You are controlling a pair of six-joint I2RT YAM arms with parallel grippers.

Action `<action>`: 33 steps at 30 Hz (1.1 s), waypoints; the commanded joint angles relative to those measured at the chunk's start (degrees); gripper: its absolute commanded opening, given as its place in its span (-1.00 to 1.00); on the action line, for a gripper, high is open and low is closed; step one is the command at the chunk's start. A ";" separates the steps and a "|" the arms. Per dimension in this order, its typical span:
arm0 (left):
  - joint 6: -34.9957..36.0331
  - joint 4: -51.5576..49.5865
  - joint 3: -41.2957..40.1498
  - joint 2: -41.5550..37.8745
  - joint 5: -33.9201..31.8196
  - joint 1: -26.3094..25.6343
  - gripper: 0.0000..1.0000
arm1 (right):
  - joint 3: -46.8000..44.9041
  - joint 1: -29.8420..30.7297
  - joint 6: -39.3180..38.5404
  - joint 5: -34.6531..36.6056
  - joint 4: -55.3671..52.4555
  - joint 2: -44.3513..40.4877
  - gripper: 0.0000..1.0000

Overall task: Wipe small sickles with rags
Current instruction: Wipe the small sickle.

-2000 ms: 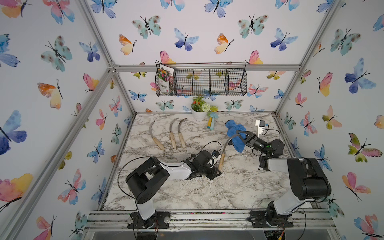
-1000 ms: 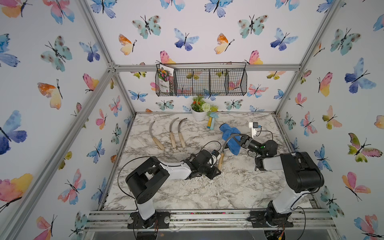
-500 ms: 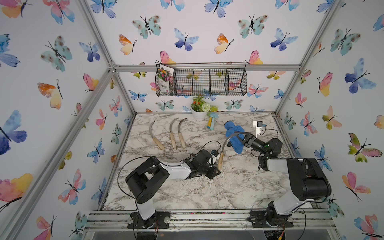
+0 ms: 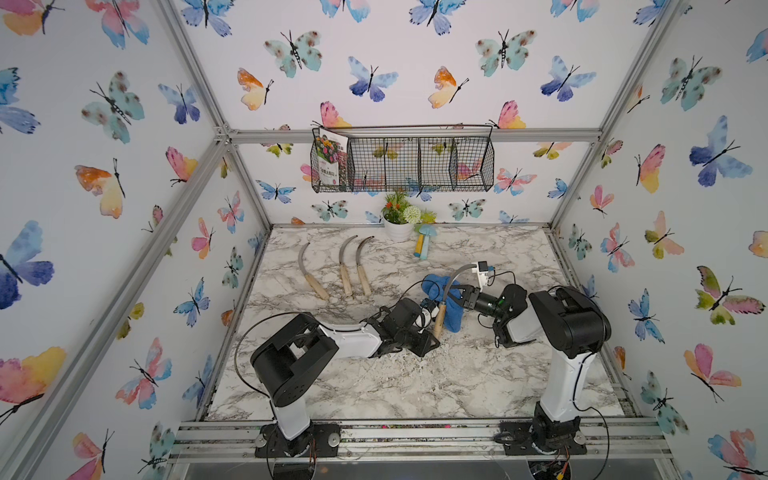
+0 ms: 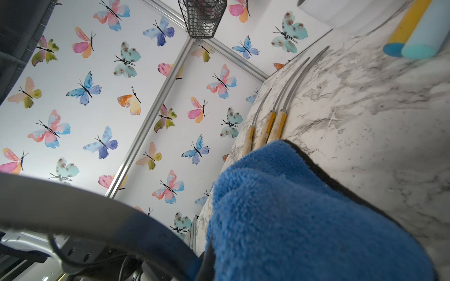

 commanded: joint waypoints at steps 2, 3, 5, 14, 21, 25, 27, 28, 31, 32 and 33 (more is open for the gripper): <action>0.41 0.61 -0.48 -1.47 -0.55 0.28 -1.00 | 2.29 -0.57 -3.60 0.12 -0.96 -7.34 -0.95; 0.42 0.70 -0.59 -1.46 -0.61 0.29 -1.00 | 2.56 -1.02 -4.42 0.38 -3.33 -9.11 -0.95; 0.40 0.71 -0.69 -1.34 -0.66 0.21 -1.00 | 3.08 -2.21 -4.58 0.03 -5.55 -11.93 -0.95; 0.49 0.87 -1.15 -1.32 -0.64 0.56 -1.00 | 3.18 -6.87 -6.82 0.14 -14.92 -23.82 -0.95; 0.23 0.96 -0.60 -1.06 -0.10 0.56 -1.00 | 1.69 -6.76 -8.56 -0.16 -15.52 -22.75 -0.95; 0.22 0.66 -0.17 -1.07 0.03 0.55 -1.00 | -0.82 -5.65 -6.89 -0.43 -8.80 -18.64 -0.95; 0.22 0.45 0.04 -1.15 -0.22 0.52 -1.00 | -1.73 -4.08 -8.83 0.81 -9.38 -17.09 -0.95; 0.23 0.26 0.19 -1.17 -0.32 0.56 -1.00 | -1.79 -3.15 -10.11 1.37 -10.44 -16.34 -0.95; 0.25 -0.32 0.66 -1.15 -0.46 0.56 -1.00 | -1.79 -0.80 -12.62 2.73 -12.02 -13.33 -0.95; 0.22 -0.40 0.79 -1.20 -0.60 0.54 -1.00 | -1.90 -0.48 -12.84 2.92 -11.68 -12.29 -0.95; 0.14 -0.61 0.75 -1.36 -0.72 0.56 -1.00 | -2.09 -0.37 -12.86 3.04 -11.15 -11.34 -0.95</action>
